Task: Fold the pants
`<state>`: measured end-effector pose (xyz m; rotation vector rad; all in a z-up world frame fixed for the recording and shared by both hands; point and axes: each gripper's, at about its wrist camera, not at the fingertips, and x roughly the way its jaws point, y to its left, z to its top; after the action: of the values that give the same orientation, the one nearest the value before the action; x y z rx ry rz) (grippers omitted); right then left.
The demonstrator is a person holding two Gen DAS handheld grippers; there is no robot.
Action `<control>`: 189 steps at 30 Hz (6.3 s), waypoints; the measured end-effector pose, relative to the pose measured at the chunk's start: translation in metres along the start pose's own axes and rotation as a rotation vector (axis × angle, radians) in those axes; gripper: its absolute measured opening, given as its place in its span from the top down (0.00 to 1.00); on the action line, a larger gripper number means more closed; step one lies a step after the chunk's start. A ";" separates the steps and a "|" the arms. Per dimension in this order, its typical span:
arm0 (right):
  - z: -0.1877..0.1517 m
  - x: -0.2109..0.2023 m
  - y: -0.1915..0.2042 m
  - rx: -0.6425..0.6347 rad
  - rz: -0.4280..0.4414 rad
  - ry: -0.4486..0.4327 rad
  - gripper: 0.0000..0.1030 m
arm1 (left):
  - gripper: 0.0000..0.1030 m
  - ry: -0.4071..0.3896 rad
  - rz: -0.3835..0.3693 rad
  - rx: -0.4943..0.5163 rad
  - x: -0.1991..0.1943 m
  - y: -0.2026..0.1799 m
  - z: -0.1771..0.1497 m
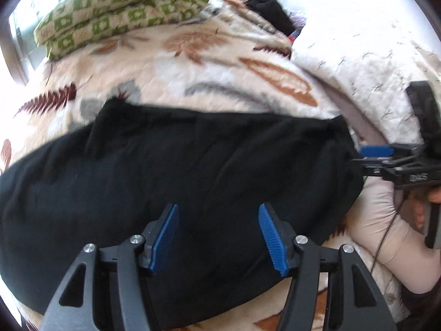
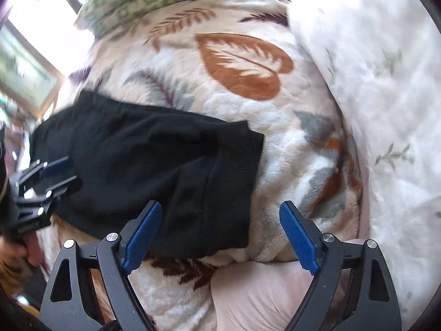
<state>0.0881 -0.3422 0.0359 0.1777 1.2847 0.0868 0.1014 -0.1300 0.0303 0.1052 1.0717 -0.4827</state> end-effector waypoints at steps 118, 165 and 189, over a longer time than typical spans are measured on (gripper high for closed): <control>0.057 0.074 0.139 -0.151 -0.018 -0.095 0.50 | 0.83 -0.002 -0.064 -0.243 -0.002 0.104 -0.001; -0.050 0.030 0.192 -0.177 0.024 -0.156 0.31 | 0.27 -0.021 0.068 -0.127 -0.045 0.106 -0.055; -0.072 0.035 0.296 -0.392 0.111 -0.186 0.27 | 0.00 -0.083 0.117 -0.262 -0.120 0.223 -0.082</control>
<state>0.0387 -0.0393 0.0368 -0.0788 1.0495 0.4049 0.0838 0.1336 0.0611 -0.0820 1.0324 -0.2362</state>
